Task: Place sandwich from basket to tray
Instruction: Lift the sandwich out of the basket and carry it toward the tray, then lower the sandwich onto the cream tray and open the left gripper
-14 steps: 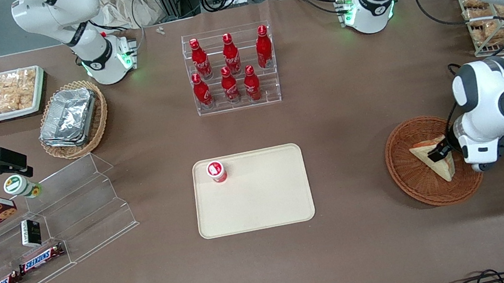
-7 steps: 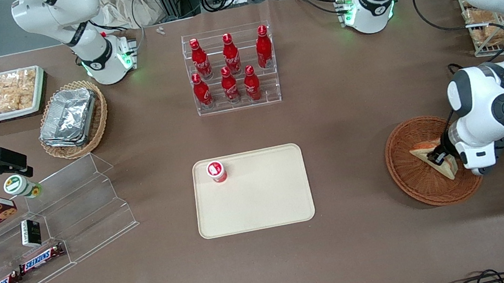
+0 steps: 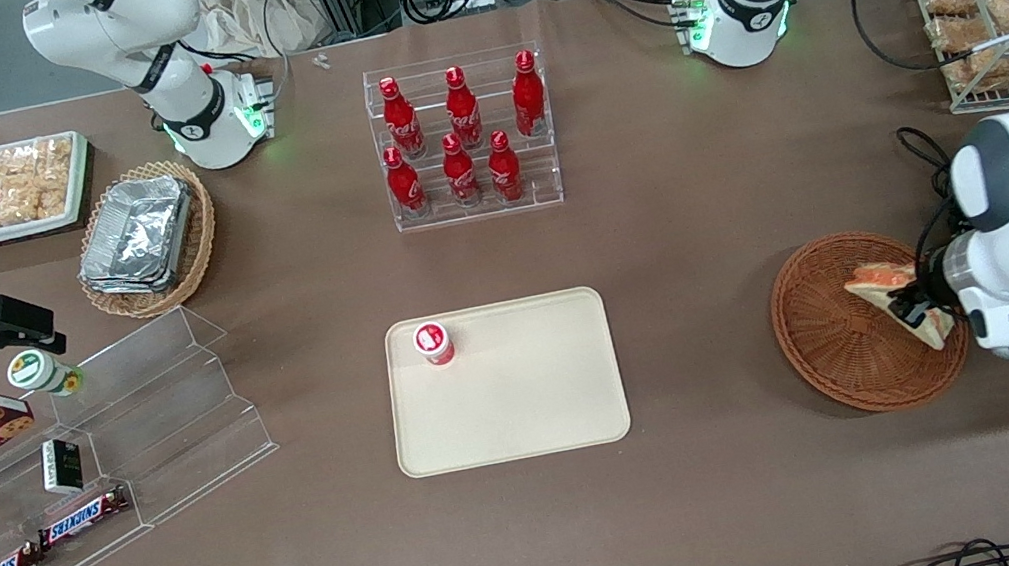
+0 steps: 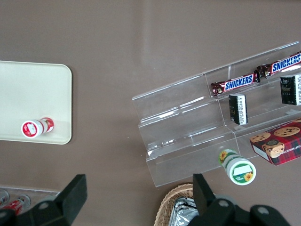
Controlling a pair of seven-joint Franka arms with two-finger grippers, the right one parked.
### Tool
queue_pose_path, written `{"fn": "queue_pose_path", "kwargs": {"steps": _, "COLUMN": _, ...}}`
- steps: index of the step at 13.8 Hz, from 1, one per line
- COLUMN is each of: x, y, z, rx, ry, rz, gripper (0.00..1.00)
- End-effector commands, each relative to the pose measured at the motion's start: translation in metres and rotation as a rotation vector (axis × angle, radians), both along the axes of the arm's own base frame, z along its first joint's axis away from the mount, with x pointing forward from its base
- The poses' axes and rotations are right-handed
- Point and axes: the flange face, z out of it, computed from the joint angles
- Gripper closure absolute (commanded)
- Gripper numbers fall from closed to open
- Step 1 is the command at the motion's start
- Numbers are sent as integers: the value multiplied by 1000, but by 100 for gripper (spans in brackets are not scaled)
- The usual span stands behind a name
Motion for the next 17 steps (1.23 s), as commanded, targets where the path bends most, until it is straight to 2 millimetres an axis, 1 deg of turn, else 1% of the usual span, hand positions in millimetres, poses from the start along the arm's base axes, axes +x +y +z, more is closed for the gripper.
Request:
{"fn": "queue_pose_path", "kwargs": {"steps": 1, "x": -7, "y": -17, "z": 75, "rx": 8, "ry": 11, "rz": -70, "gripper": 100}}
{"fn": "queue_pose_path", "kwargs": {"steps": 2, "x": -13, "y": -28, "z": 100, "rx": -13, "ry": -10, "rz": -126, "gripper": 100}}
{"fn": "queue_pose_path", "kwargs": {"steps": 3, "x": -16, "y": -43, "z": 121, "rx": -31, "ry": -41, "rz": -168, "gripper": 100}}
{"fn": "queue_pose_path", "kwargs": {"steps": 4, "x": -18, "y": -67, "z": 133, "rx": -63, "ry": -64, "rz": -208, "gripper": 100}}
{"fn": "queue_pose_path", "kwargs": {"steps": 5, "x": -21, "y": -96, "z": 143, "rx": -86, "ry": -81, "rz": -261, "gripper": 100}}
{"fn": "queue_pose_path", "kwargs": {"steps": 7, "x": -31, "y": -153, "z": 146, "rx": -122, "ry": -88, "rz": -366, "gripper": 100}}
{"fn": "queue_pose_path", "kwargs": {"steps": 8, "x": -36, "y": -180, "z": 138, "rx": -143, "ry": -76, "rz": -413, "gripper": 96}}
{"fn": "queue_pose_path", "kwargs": {"steps": 9, "x": -36, "y": -203, "z": 126, "rx": -171, "ry": -76, "rz": -449, "gripper": 93}}
{"fn": "queue_pose_path", "kwargs": {"steps": 10, "x": -35, "y": -229, "z": 117, "rx": -207, "ry": -109, "rz": -477, "gripper": 94}}
{"fn": "queue_pose_path", "kwargs": {"steps": 11, "x": -36, "y": -255, "z": 102, "rx": -236, "ry": -121, "rz": -508, "gripper": 96}}
{"fn": "queue_pose_path", "kwargs": {"steps": 13, "x": -47, "y": -317, "z": 56, "rx": -268, "ry": -104, "rz": -594, "gripper": 98}}
{"fn": "queue_pose_path", "kwargs": {"steps": 14, "x": -49, "y": -338, "z": 25, "rx": -274, "ry": -92, "rz": -625, "gripper": 98}}
{"fn": "queue_pose_path", "kwargs": {"steps": 15, "x": -50, "y": -355, "z": -2, "rx": -264, "ry": -90, "rz": -658, "gripper": 98}}
{"fn": "queue_pose_path", "kwargs": {"steps": 17, "x": -57, "y": -384, "z": -43, "rx": -256, "ry": -86, "rz": -717, "gripper": 98}}
